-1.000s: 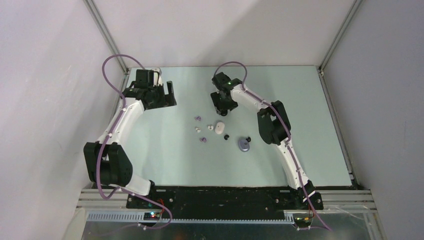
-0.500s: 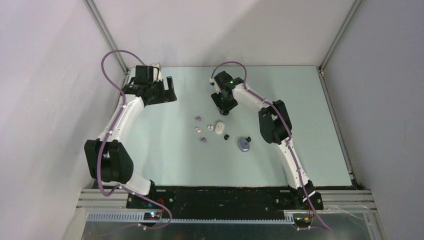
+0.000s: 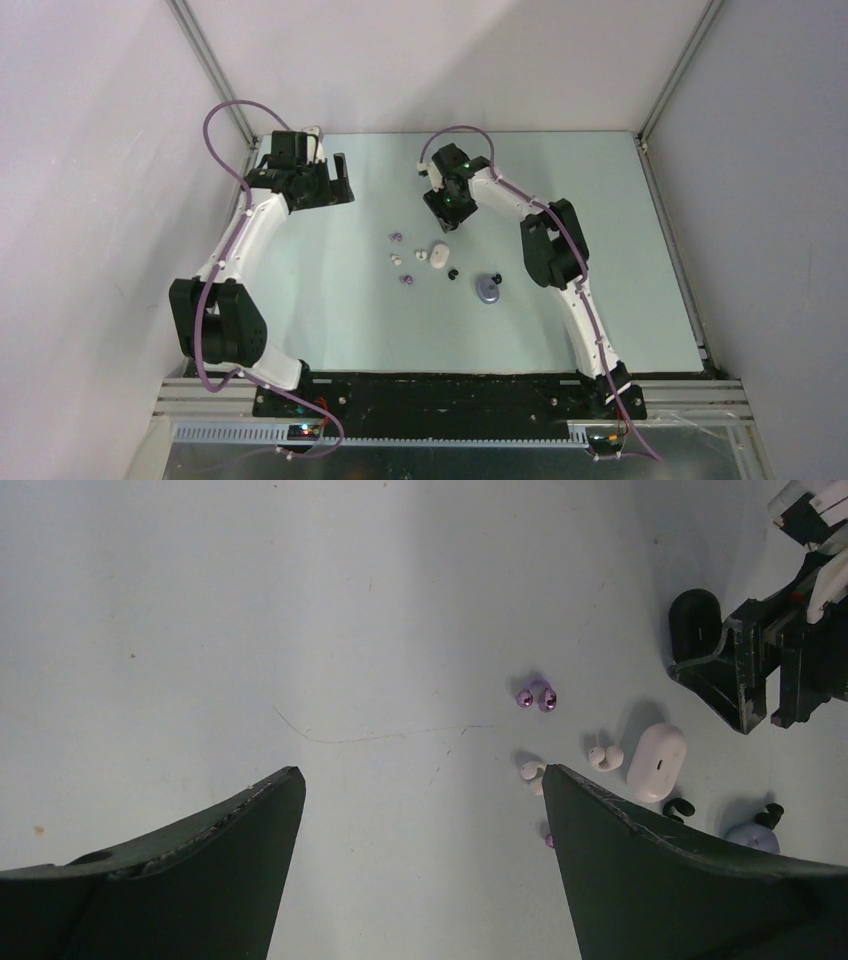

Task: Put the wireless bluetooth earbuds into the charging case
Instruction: Pick up the charging case from the center of the board, then pass from the right arm to the left, then open the charging case, then pick up the left earbud from the center of the board.

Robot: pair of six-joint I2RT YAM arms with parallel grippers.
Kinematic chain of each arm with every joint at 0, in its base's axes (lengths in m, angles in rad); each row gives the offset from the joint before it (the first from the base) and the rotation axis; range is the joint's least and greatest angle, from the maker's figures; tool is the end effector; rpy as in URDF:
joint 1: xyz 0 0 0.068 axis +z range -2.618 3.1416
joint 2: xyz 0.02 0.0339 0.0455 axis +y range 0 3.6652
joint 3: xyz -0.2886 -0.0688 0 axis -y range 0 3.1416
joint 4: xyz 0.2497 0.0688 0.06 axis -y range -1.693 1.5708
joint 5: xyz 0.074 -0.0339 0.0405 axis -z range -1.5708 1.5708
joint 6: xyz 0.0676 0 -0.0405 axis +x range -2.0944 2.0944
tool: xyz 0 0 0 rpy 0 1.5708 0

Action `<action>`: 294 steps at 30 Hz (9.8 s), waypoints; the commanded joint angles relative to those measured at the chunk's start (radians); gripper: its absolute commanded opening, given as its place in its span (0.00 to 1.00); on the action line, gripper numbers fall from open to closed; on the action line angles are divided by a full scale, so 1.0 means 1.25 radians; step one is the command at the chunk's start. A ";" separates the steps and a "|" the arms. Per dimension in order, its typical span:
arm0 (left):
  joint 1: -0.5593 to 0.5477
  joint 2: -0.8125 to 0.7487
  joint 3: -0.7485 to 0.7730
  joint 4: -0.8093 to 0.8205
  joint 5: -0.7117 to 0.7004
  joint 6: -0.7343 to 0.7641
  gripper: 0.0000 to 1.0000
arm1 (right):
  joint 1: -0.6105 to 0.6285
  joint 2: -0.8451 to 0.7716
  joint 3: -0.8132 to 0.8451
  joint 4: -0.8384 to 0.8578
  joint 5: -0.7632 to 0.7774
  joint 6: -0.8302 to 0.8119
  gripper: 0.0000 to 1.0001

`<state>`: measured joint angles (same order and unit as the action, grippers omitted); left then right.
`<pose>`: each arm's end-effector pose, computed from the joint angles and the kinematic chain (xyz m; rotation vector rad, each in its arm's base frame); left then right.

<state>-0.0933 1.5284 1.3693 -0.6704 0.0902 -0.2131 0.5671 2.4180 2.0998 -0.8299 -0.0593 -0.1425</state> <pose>0.3571 -0.0395 0.3173 -0.1021 2.4088 -0.2505 0.4620 0.2990 0.1544 -0.9660 2.5573 0.2028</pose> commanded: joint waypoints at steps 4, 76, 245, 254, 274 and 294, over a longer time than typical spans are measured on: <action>-0.005 -0.022 0.011 0.021 0.015 -0.004 0.95 | -0.002 -0.073 -0.085 0.052 0.000 -0.060 0.47; -0.108 0.169 0.112 0.373 0.671 -0.019 0.35 | 0.059 -0.557 -0.578 0.802 -0.269 -0.622 0.25; 0.010 -0.248 -0.387 0.868 0.661 -0.118 0.00 | 0.045 -0.249 -0.340 -0.110 -0.457 -1.069 0.14; 0.011 -0.236 -0.380 0.861 0.660 -0.114 0.00 | 0.042 -0.231 -0.341 -0.119 -0.438 -1.105 0.15; 0.019 -0.213 -0.373 0.860 0.650 -0.109 0.00 | 0.036 -0.213 -0.333 -0.152 -0.431 -1.142 0.27; 0.021 -0.201 -0.362 0.843 0.647 -0.103 0.00 | 0.039 -0.208 -0.336 -0.161 -0.426 -1.172 0.33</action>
<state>-0.0761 1.2774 0.8825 0.3725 0.9073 -0.3649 0.6170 2.1471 1.6573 -1.0023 -0.5938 -1.5581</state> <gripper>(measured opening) 0.325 0.329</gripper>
